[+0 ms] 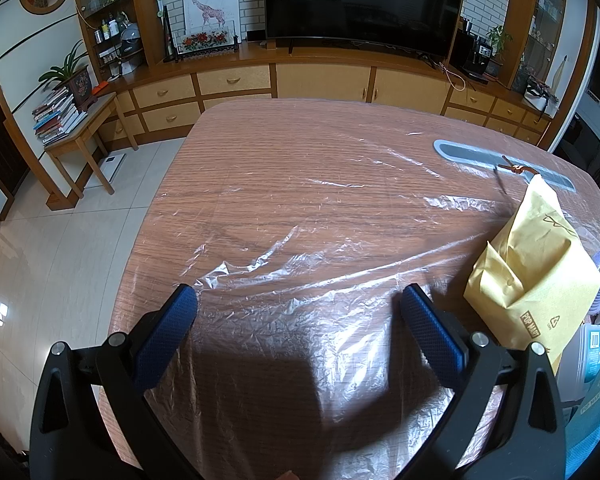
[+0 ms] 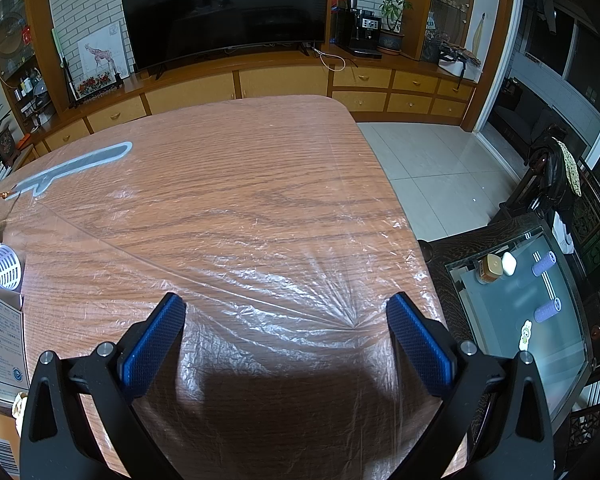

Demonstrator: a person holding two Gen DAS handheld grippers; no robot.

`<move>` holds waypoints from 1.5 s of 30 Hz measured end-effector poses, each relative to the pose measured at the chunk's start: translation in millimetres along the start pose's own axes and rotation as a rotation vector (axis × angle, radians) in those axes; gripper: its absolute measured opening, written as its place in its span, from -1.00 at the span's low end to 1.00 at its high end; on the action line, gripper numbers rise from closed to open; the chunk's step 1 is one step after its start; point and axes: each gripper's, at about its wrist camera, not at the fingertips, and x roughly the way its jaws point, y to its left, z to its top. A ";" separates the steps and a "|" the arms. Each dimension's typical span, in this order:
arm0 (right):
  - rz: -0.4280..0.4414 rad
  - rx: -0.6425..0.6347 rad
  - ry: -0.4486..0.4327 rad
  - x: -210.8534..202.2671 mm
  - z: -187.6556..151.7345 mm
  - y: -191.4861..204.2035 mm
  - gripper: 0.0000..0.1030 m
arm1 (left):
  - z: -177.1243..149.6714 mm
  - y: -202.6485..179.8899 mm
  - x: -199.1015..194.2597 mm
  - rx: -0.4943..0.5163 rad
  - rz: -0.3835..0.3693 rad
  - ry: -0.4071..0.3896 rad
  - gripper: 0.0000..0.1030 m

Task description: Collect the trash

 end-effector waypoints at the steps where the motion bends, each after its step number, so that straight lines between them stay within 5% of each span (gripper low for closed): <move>1: 0.000 0.000 0.000 0.0 0.0 0.0 0.93 | 0.0 -0.1 0.0 0.000 0.000 0.000 0.97; 25: 0.000 0.017 0.034 -0.7 0.2 -4.4 0.92 | -2.5 3.3 -4.8 -0.012 -0.003 0.016 0.97; 30: 0.029 0.048 -0.033 -46.2 1.7 -3.9 0.92 | -3.4 11.9 -42.1 -0.095 -0.125 -0.025 0.97; 38: 0.164 -0.161 -0.113 -135.6 -51.1 60.1 0.92 | -59.9 -22.2 -104.8 0.166 -0.170 -0.069 0.97; 45: 0.258 -0.299 -0.062 -143.1 -95.9 125.0 0.92 | -100.4 -69.8 -113.1 0.342 -0.241 -0.029 0.97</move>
